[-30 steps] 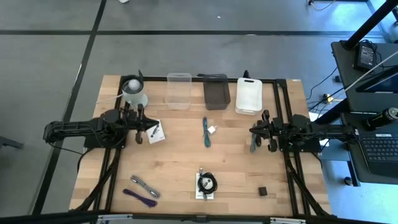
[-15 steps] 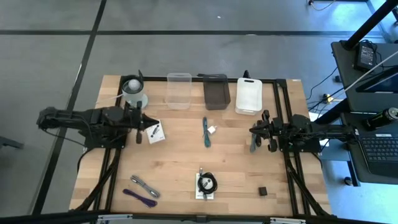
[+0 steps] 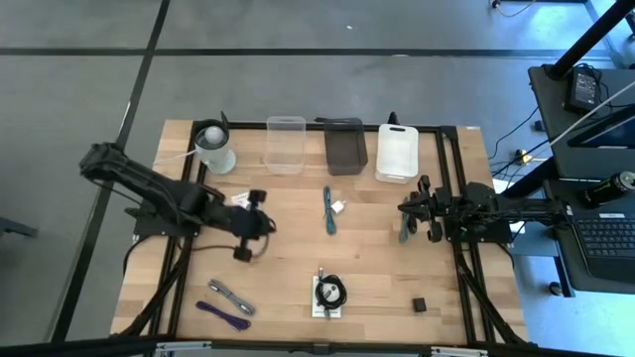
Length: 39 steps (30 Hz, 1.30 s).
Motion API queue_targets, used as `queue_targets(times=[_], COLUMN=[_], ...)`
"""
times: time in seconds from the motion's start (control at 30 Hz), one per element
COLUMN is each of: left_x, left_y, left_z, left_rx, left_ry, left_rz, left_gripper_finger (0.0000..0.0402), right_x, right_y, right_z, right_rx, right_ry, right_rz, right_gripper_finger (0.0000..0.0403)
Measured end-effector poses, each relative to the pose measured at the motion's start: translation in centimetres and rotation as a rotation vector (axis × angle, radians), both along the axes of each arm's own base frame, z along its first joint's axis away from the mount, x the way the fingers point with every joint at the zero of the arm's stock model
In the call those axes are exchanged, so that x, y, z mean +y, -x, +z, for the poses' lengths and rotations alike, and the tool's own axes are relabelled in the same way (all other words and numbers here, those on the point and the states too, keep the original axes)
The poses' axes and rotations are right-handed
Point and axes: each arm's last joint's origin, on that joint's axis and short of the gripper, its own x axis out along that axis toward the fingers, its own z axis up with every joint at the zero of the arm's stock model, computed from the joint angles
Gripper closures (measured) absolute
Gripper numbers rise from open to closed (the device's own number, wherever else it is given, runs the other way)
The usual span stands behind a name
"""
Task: Pick and place items into bin
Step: Put the black and white charger cable into the transparent bin
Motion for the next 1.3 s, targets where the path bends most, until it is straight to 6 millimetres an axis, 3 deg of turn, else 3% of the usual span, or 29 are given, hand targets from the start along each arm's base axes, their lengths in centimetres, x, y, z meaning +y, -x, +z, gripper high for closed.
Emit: queue_targets(times=[0.17, 0.33, 0.5, 0.73, 0.87, 1.3], left_x=[-3.3, -6.5, -9.2, -12.0, -13.7, -17.1], left_y=[-1.5, -1.8, -1.2, 0.2, 1.0, 2.6], left_z=[0.0, -0.6, -2.1, -4.5, -6.2, -10.7], left_rx=[0.144, 0.300, 0.472, 0.598, 0.652, 0.754], left_ry=[-0.015, -0.015, 0.046, -0.011, -0.071, -0.174], left_rz=[-0.053, -0.055, -0.085, -0.072, -0.100, -0.130], left_gripper_finger=[0.0399, 0.0394, 0.0353, 0.0278, 0.0255, 0.0250], right_x=[0.0, 0.0, 0.0, 0.0, 0.0, 0.0], right_y=[0.0, 0.0, 0.0, 0.0, 0.0, 0.0], right_z=[0.0, 0.0, 0.0, 0.0, 0.0, 0.0], right_rx=[0.000, 0.000, -0.001, -0.001, 0.000, 0.000], right_ry=[0.000, 0.000, 0.000, 0.000, 0.000, 0.000], right_rz=[0.000, 0.000, 0.001, 0.000, 0.000, 0.000], right_gripper_finger=[0.0380, 0.0380, 0.0380, 0.0380, 0.0380, 0.0380])
